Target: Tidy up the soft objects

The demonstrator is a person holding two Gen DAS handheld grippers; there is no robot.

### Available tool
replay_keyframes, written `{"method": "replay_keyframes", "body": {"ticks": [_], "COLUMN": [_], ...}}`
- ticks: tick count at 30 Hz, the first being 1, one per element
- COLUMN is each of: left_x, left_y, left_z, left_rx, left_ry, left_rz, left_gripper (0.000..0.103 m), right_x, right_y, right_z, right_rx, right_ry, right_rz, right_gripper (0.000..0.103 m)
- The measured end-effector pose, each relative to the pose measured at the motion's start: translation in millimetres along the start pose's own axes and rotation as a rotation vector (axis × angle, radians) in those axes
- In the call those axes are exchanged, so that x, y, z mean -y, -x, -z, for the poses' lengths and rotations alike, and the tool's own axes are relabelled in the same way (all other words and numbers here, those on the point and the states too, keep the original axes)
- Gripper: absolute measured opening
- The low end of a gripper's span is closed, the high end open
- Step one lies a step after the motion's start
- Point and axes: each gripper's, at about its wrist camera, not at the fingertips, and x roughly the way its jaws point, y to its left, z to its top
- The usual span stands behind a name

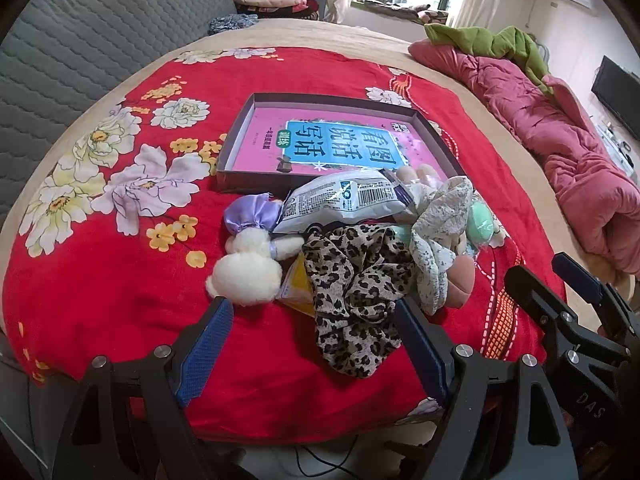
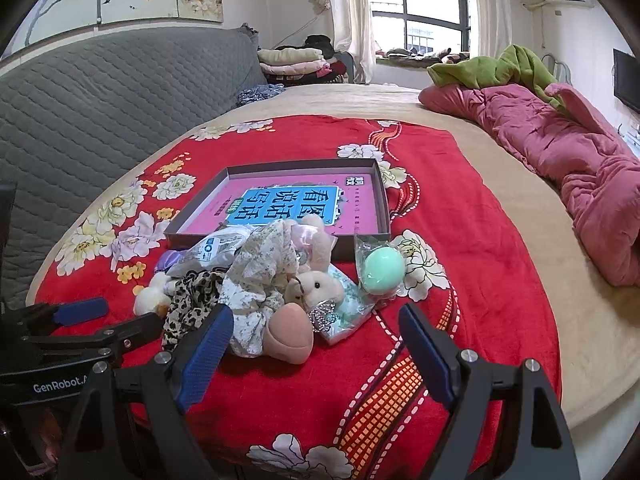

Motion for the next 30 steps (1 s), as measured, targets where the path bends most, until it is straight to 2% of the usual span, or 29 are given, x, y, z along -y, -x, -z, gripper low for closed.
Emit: {"method": "replay_keyframes", "body": {"ticks": [14, 19, 25, 30], "left_x": [-4, 0, 7, 4], "left_y": [-7, -16, -32, -46], "left_z": [2, 6, 14, 13], "left_rx": [-0.025, -0.069, -0.120, -0.139], "left_ry": [0.013, -0.002, -0.035, -0.008], "left_rz": [0.024, 0.037, 0.031, 0.037], "left_gripper": [0.084, 0.084, 0.084, 0.084], "right_x": [9, 9, 12, 17], "right_y": [0, -1, -11, -19], "right_z": [-2, -2, 0, 2], "right_rx": [0.002, 0.000, -0.048, -0.079], "right_ry": [-0.028, -0.017, -0.016, -0.025], "right_rz": [0.001, -0.004, -0.018, -0.035], "right_gripper": [0.084, 0.084, 0.084, 0.084]}}
